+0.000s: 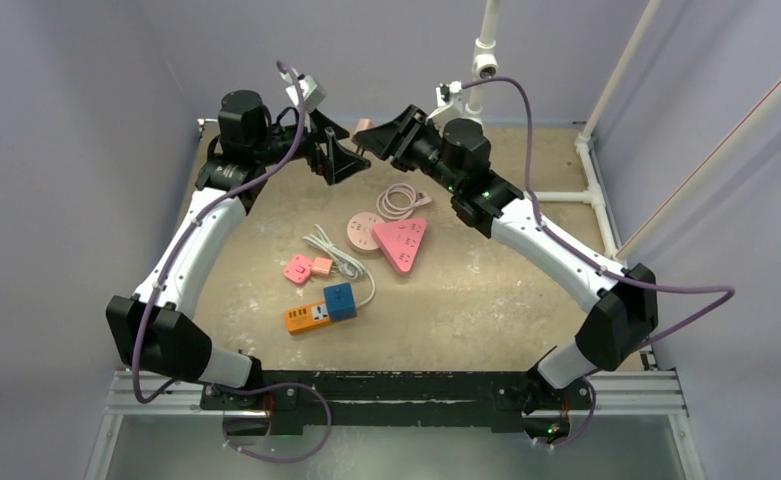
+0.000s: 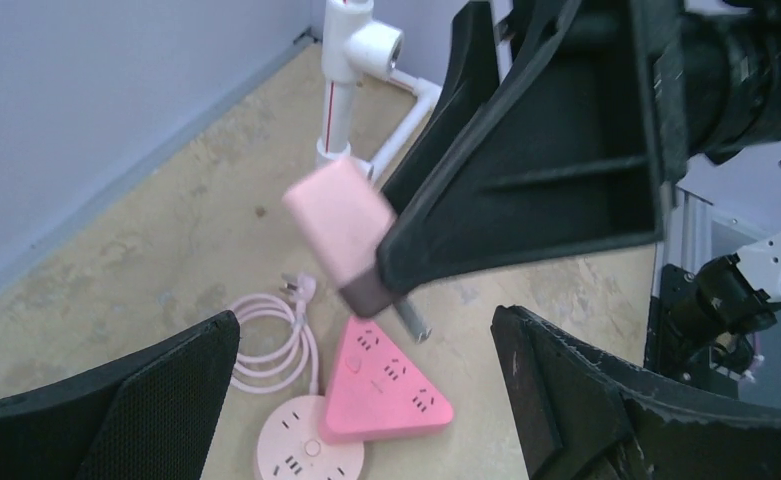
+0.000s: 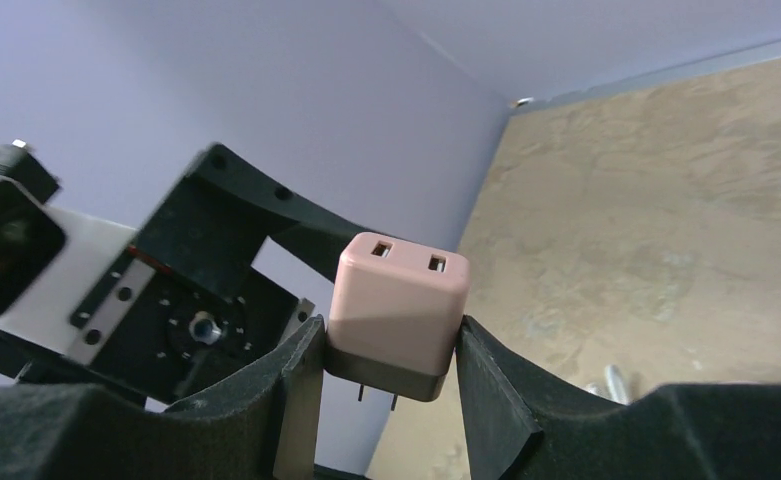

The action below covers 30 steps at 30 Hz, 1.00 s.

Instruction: Insert the plug

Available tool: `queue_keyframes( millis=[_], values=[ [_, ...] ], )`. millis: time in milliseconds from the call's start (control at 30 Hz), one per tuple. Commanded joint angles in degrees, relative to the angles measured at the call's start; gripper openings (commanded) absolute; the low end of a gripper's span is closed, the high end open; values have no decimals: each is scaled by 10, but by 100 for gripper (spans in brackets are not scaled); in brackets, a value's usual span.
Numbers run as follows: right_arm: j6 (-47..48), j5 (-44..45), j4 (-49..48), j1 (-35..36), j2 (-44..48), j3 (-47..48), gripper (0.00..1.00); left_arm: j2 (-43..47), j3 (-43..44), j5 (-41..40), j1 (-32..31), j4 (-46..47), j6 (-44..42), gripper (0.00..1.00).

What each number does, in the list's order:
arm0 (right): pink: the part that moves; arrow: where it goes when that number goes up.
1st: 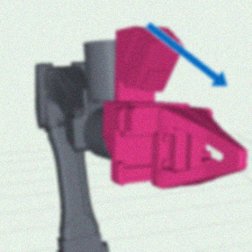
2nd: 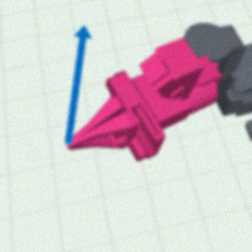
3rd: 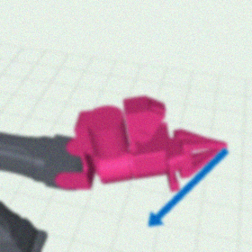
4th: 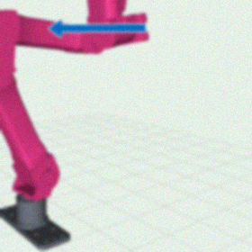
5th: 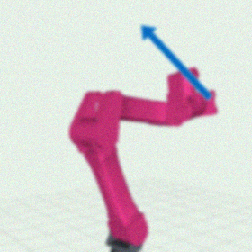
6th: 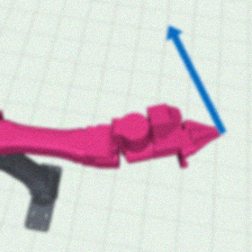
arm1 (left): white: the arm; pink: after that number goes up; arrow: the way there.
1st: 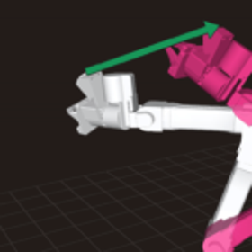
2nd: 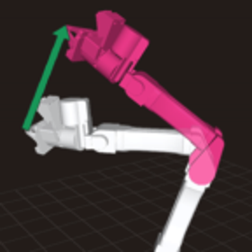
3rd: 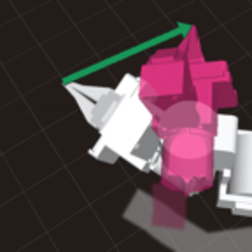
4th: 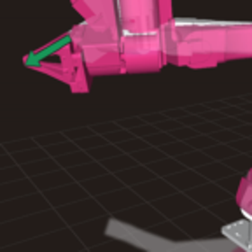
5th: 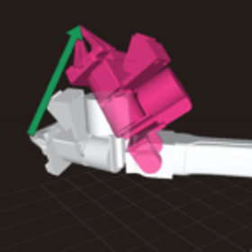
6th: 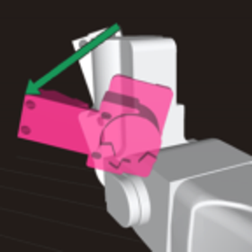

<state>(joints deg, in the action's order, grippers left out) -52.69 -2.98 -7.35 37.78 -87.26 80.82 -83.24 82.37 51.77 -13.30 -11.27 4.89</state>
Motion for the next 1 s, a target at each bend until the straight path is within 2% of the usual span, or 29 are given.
queue_keyframes(
  millis=[0,67,300,500,667,800,867,967],
  values=[
    [-21,-38,-75,16,-4,35,0,46,-16,-38,-5,102,50,99],
    [-25,-43,-87,19,-6,33,0,55,-23,-42,-5,134,53,99],
    [-42,-82,-137,24,-4,9,0,54,-29,-38,-7,138,26,77],
    [-50,-150,-191,26,-15,-22,0,60,-31,-50,-7,139,-16,69],
    [-52,-178,-199,26,-22,-29,0,65,-29,-61,-7,137,-30,48],
    [-53,-204,-210,27,-29,-35,1,65,-30,-62,-7,134,-33,26],
    [-52,-216,-212,27,-30,-41,4,65,-31,-64,-7,135,-35,25],
    [-52,-238,-222,27,-28,-56,8,67,-31,-66,-7,135,-37,31]
  ],
)
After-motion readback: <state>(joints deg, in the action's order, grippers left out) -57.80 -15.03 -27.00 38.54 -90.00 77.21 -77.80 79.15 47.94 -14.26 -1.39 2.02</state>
